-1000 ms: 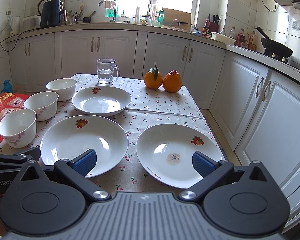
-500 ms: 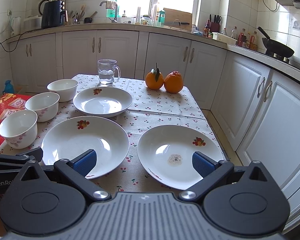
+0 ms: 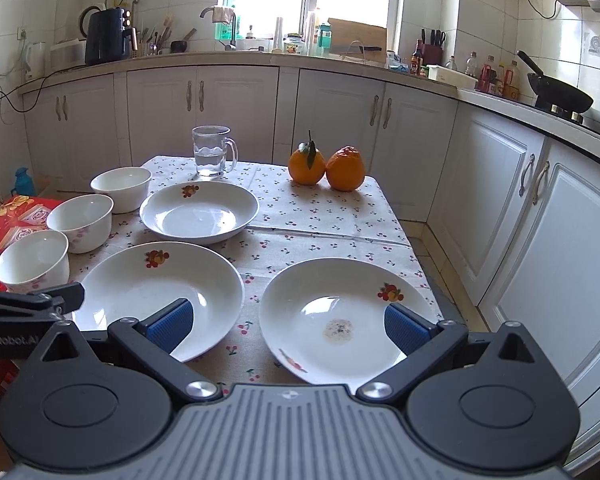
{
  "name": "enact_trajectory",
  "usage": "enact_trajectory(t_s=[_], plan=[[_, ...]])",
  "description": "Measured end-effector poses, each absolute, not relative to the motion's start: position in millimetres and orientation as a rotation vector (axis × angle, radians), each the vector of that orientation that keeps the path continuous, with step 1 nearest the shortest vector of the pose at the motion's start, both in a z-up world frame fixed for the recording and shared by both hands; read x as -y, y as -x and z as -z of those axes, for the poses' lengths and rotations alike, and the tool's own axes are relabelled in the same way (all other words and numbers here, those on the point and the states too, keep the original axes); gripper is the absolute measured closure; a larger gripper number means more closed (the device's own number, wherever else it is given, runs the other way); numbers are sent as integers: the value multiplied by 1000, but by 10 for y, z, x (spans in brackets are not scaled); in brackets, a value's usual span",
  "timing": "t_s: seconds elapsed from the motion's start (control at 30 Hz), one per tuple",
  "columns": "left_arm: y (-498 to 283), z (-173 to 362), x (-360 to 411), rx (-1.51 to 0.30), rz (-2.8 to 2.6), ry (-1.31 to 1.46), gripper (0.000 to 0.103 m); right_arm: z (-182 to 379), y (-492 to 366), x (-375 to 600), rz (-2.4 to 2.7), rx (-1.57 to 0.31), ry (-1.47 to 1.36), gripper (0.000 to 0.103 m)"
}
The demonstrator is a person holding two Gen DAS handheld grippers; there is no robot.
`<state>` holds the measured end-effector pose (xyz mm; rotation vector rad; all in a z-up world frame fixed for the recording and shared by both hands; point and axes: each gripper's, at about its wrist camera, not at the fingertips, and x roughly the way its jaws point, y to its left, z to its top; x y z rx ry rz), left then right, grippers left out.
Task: Organize plates and bowls
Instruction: 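Move the left gripper to the stained white plate and grasp its rim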
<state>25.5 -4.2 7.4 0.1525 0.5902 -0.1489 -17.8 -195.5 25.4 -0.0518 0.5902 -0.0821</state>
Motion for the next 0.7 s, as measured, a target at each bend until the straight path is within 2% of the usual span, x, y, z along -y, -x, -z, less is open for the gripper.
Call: enact_trajectory(t_s=[0.23,0.5,0.7], plan=[[-420,-74,121,-594,216,-183,1,-186,159,2305,45,-586,68,0],[-653,-88,149,-618,332,-105,1,130,118,2636,16,-680,55,0],[-811,-58,318,-629,382,-147,1,369,82,2745,-15,-743,59,0]])
